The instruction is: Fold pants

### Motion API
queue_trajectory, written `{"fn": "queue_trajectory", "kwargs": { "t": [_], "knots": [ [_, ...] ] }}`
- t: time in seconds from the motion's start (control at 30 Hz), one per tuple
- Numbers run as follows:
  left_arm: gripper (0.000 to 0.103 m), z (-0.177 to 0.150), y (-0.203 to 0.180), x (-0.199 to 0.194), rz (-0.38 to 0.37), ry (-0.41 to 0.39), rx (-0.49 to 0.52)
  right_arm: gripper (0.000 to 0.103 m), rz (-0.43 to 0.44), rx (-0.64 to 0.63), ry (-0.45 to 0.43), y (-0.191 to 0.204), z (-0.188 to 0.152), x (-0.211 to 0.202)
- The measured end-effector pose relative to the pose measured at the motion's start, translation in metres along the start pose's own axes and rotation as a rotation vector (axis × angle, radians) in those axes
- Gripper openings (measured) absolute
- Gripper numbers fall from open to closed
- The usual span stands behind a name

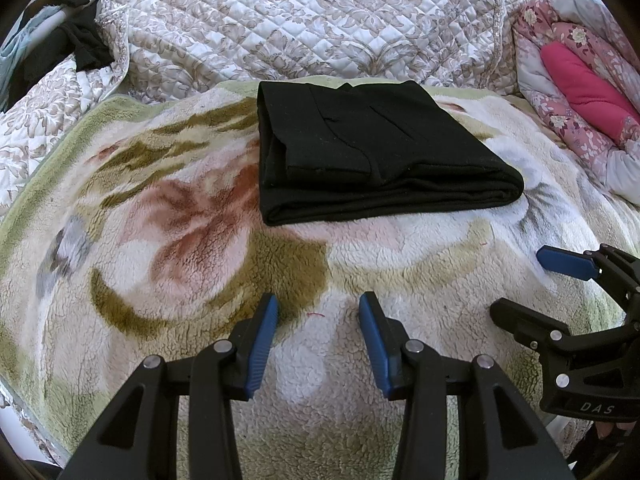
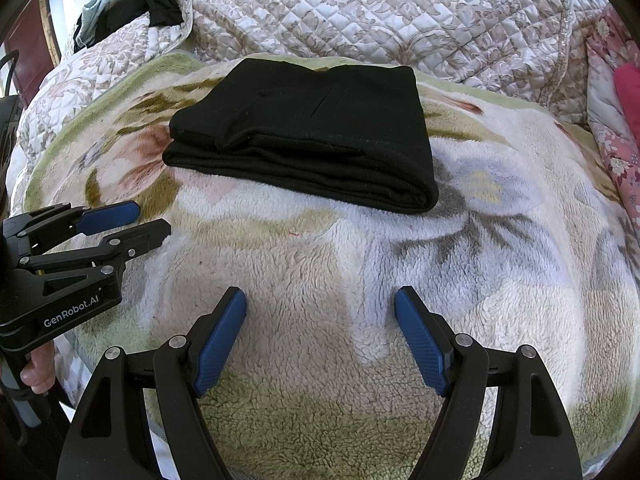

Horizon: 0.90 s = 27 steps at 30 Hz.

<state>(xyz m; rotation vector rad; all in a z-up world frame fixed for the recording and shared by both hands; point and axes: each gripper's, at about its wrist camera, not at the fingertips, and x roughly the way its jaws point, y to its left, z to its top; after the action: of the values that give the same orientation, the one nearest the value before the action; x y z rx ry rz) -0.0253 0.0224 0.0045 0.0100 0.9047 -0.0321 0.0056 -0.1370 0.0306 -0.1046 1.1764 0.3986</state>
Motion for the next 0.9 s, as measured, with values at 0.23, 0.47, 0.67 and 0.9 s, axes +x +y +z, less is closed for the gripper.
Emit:
{"fn": "queue_trajectory", "kwargs": {
  "t": [0.23, 0.47, 0.67, 0.9],
  "knots": [
    [0.045, 0.0002, 0.0011, -0.0001, 0.001, 0.0, 0.001, 0.077, -0.001, 0.0, 0.0, 0.0013, -0.0008, -0.0001],
    [0.045, 0.0003, 0.0016, -0.0002, 0.002, 0.001, 0.001, 0.077, -0.002, 0.0, 0.0, 0.0023, -0.0006, -0.0003],
    [0.045, 0.0004, 0.0012, -0.0003, 0.002, 0.001, 0.001, 0.077, -0.002, -0.001, 0.001, 0.0026, -0.0006, -0.0005],
    [0.045, 0.0004, 0.0003, -0.0002, 0.004, 0.001, 0.003, 0.077, -0.002, 0.0, 0.001, 0.0013, -0.0003, -0.0004]
  ]
}}
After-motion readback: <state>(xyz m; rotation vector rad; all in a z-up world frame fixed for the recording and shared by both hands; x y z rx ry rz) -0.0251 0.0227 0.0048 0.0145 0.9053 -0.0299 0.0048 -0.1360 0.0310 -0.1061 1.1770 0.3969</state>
